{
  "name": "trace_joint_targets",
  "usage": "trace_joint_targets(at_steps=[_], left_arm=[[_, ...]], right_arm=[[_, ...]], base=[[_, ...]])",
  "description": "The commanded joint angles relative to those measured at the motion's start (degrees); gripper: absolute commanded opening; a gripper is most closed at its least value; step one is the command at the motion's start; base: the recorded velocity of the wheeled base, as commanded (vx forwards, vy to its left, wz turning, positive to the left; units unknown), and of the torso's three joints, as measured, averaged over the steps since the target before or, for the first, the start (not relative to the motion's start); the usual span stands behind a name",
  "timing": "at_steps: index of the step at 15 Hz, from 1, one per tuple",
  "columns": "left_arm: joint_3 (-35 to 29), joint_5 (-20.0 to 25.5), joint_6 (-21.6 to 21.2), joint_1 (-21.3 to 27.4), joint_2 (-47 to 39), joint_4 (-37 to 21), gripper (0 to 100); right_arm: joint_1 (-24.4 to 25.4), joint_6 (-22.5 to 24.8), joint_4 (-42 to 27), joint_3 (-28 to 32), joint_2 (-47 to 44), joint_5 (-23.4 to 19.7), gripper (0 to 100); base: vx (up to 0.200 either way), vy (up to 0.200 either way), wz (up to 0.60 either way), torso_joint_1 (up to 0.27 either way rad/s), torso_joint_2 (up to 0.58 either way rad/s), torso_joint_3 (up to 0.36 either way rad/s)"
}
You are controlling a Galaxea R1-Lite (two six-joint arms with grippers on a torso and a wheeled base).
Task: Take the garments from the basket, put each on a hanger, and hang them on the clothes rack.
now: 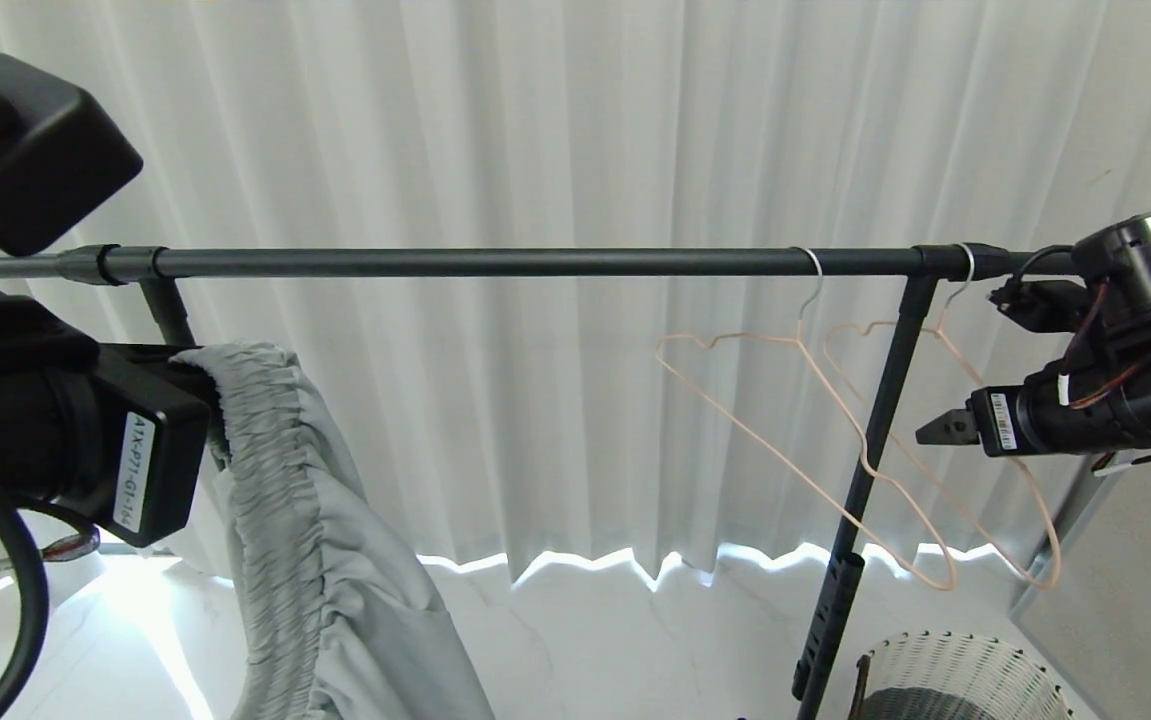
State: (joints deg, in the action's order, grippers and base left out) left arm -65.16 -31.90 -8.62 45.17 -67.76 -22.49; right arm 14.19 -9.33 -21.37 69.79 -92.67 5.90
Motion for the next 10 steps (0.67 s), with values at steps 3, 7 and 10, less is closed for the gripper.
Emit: trace_joint_targets(at_steps=[3,7,10], left_arm=[[0.12,0.0,0.01,0.01,-0.01,-0.01,0],[0.12,0.0,0.09,0.01,-0.01,0.08,0],[0.12,0.0,0.09,0.01,-0.01,0.08,0]], right_arm=[[-0.74,0.01,-0.16,0.79,-2.78,-0.01,100],[-0.65,-0.43,-0.08,0.96,-4.27,0.16,0],[-0.74,-0.61,-0.16,0.96,-4.18,0.6,0]], base=[[0.0,0.0,0.0,0.0,0.0,0.0],[0.0,0.0,0.0,0.0,0.0,0.0],[0.0,0.0,0.0,0.0,0.0,0.0]])
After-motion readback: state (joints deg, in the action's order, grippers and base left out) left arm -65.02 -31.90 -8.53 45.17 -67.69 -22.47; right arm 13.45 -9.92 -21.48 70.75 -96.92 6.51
